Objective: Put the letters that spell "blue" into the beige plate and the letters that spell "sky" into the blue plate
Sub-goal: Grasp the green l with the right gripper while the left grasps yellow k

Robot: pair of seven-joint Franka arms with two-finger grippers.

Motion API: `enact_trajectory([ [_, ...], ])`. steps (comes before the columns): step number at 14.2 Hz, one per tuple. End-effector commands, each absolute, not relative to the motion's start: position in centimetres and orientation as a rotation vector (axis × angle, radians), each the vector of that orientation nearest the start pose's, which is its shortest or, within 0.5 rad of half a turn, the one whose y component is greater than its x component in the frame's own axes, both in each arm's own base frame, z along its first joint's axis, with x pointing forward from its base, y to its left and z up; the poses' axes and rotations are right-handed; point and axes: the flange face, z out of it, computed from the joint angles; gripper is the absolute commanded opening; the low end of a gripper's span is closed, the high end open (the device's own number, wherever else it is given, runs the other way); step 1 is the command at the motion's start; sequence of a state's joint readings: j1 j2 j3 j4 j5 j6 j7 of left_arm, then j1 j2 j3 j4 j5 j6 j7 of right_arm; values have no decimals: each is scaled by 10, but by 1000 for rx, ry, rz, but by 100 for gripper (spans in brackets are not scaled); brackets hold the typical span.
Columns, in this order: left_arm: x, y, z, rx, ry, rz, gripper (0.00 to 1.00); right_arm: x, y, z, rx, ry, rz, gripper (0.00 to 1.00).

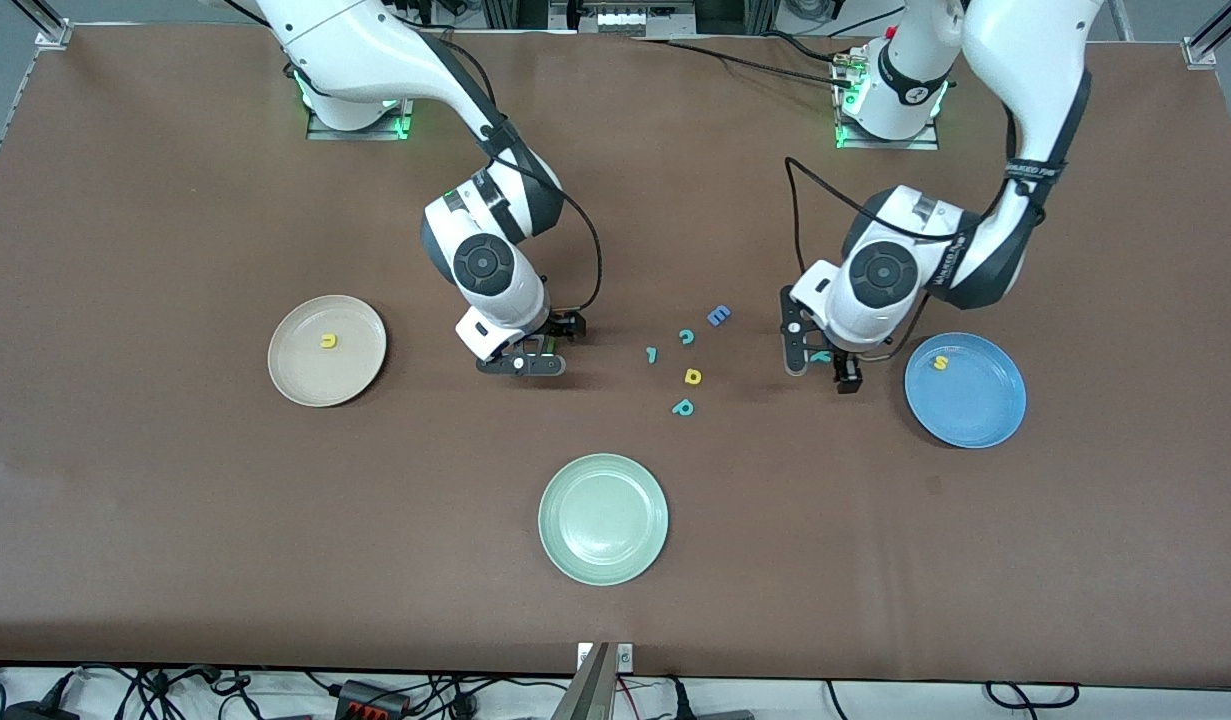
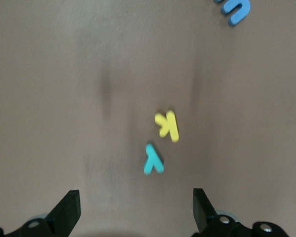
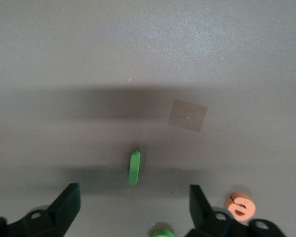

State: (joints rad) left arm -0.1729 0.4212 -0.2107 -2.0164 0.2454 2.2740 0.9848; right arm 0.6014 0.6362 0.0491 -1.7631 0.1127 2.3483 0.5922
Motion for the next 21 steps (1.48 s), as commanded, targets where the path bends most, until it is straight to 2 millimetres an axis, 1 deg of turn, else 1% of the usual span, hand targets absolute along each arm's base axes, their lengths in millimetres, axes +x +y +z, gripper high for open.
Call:
enact_trajectory([
  [1, 542, -226, 216, -2173, 2180, 235, 94, 525, 406, 192, -3110, 58, 126, 83],
  [2, 537, -237, 212, -2153, 2203, 237, 86, 526, 410, 191, -3125, 84, 108, 78],
  [3, 538, -235, 209, -2159, 2200, 241, 69, 528, 412, 190, -3140, 127, 85, 77],
  [4, 538, -234, 207, -2162, 2200, 245, 64, 530, 415, 188, -3149, 148, 66, 76],
  [5, 537, -235, 206, -2164, 2199, 249, 64, 529, 416, 183, -3158, 150, 67, 72],
  [6, 535, -235, 205, -2164, 2199, 255, 64, 527, 420, 182, -3158, 143, 67, 71],
  [7, 531, -232, 201, -2167, 2200, 268, 64, 525, 420, 179, -3161, 145, 76, 66],
  [8, 529, -232, 200, -2166, 2203, 257, 64, 526, 420, 178, -3161, 157, 76, 62],
  [9, 523, -231, 194, -2164, 2210, 255, 64, 526, 420, 179, -3156, 176, 78, 60],
  [10, 519, -232, 189, -2160, 2218, 225, 64, 528, 421, 181, -3152, 180, 74, 55],
  [11, 515, -231, 184, -2162, 2222, 199, 64, 528, 421, 181, -3156, 170, 72, 54],
  [13, 513, -231, 181, -2163, 2225, 181, 64, 528, 420, 181, -3159, 164, 75, 46],
  [14, 513, -232, 181, -2160, 2228, 181, 63, 529, 419, 181, -3159, 164, 75, 40],
  [15, 512, -232, 179, -2161, 2229, 185, 62, 530, 418, 181, -3158, 168, 76, 28],
  [16, 511, -232, 172, -2164, 2234, 194, 62, 530, 418, 181, -3156, 171, 78, 23],
  [17, 511, -233, 171, -2164, 2235, 181, 60, 530, 417, 181, -3155, 178, 79, 23],
  [18, 511, -233, 168, -2165, 2237, 180, 54, 530, 417, 181, -3155, 178, 79, 23],
  [19, 510, -234, 168, -2164, 2239, 182, 51, 530, 417, 181, -3154, 180, 80, 23],
  [20, 510, -234, 166, -2162, 2244, 186, 45, 530, 417, 181, -3153, 184, 82, 23],
  [21, 512, -233, 165, -2168, 2239, 183, 33, 530, 417, 181, -3152, 186, 82, 22],
])
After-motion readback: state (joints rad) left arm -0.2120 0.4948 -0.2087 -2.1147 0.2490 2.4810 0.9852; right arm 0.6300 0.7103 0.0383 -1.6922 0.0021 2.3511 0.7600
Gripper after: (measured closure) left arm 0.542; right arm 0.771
